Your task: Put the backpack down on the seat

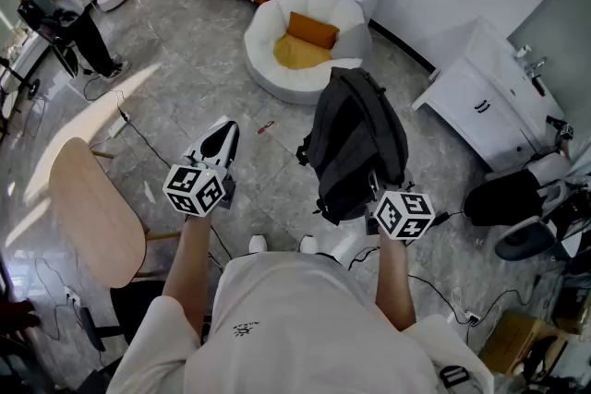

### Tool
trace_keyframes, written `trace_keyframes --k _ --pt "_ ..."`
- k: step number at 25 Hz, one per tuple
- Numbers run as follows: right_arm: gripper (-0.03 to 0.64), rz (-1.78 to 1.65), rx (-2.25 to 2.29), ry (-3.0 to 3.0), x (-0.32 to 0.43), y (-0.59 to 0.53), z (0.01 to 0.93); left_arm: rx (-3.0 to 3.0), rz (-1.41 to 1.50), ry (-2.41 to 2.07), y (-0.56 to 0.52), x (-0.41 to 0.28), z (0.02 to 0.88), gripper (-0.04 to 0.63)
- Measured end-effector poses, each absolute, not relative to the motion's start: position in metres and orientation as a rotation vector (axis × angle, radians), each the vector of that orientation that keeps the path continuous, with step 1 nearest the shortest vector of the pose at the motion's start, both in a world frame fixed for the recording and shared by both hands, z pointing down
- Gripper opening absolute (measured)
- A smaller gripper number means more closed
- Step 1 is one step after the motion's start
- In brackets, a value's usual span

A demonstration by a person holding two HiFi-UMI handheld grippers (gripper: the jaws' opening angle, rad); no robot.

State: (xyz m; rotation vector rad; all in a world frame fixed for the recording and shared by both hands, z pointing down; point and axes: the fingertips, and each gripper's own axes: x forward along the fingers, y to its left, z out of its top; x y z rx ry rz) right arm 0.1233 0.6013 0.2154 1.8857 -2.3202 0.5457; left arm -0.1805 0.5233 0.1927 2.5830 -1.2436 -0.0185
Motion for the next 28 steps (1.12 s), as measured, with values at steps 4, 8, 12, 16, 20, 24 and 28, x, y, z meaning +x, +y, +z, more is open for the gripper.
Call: trace_keyframes --k 4,8,12,16,20,24,28 --pt "0.069 0.518 1.883 -2.32 0.13 0.596 0.213 2.587 0.012 -1.249 0.522 -0.171 0.194 0.017" --pt "0.069 0.498 1.887 -2.31 0.139 0.595 0.209 2.598 0.034 -1.259 0.518 -0.161 0.194 0.017" --pt "0.069 0.501 1.88 -2.317 0.148 0.595 0.209 2.603 0.041 -1.269 0.517 -0.151 0.195 0.017" --pt "0.069 0.525 1.878 -2.336 0.162 0.594 0.209 2.591 0.046 -1.296 0.514 -0.141 0.195 0.017" --pt "0.069 0.536 1.856 -2.359 0.176 0.596 0.211 2.586 0.047 -1.315 0.516 -0.129 0.195 0.017" --pt "0.069 0.541 1.821 -2.378 0.19 0.598 0.214 2.583 0.06 -1.335 0.521 -0.113 0.196 0.017" --pt "0.069 0.531 1.783 -2.388 0.203 0.597 0.216 2.567 0.08 -1.356 0.528 -0.099 0.201 0.017"
